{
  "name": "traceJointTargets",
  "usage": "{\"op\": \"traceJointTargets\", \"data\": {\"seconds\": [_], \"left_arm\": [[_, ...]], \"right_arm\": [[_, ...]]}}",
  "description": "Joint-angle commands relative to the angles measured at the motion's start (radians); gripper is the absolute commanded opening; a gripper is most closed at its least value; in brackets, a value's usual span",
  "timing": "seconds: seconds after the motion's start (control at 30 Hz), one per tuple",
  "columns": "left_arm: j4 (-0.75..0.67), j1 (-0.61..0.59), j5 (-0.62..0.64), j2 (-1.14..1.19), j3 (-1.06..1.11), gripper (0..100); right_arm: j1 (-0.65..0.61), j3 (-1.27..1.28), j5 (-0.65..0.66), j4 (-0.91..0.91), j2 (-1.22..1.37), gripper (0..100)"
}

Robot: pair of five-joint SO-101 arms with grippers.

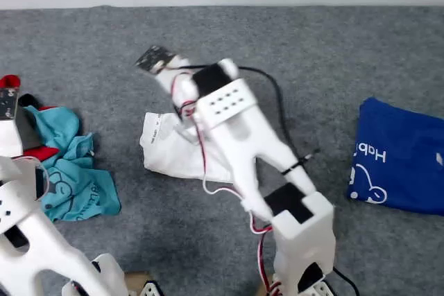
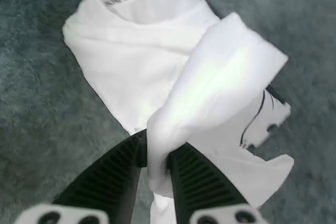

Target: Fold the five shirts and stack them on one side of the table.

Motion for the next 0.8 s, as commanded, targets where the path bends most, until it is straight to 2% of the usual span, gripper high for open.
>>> {"op": "traceJointTargets", "data": {"seconds": [0.0, 0.33, 0.57, 0.67, 0.77], "left_arm": [[0.021, 0.003, 0.011, -0.023, -0.004, 1], [0.021, 0.005, 0.006, -0.023, -0.001, 1], [0.02, 0.005, 0.006, -0.021, 0.001, 1], [0.02, 0.005, 0.006, -0.021, 0.001, 1], [0.02, 0.005, 0.006, -0.021, 0.001, 1]], "right_arm": [[-0.044, -0.021, -0.012, -0.067, 0.016, 0.9], [-0.058, -0.021, -0.006, -0.189, 0.082, 1.5], [-0.143, -0.054, -0.012, -0.191, 0.087, 21.4], [-0.176, -0.164, -0.008, -0.151, 0.09, 19.4], [-0.15, -0.276, -0.005, -0.073, 0.096, 14.0]]}}
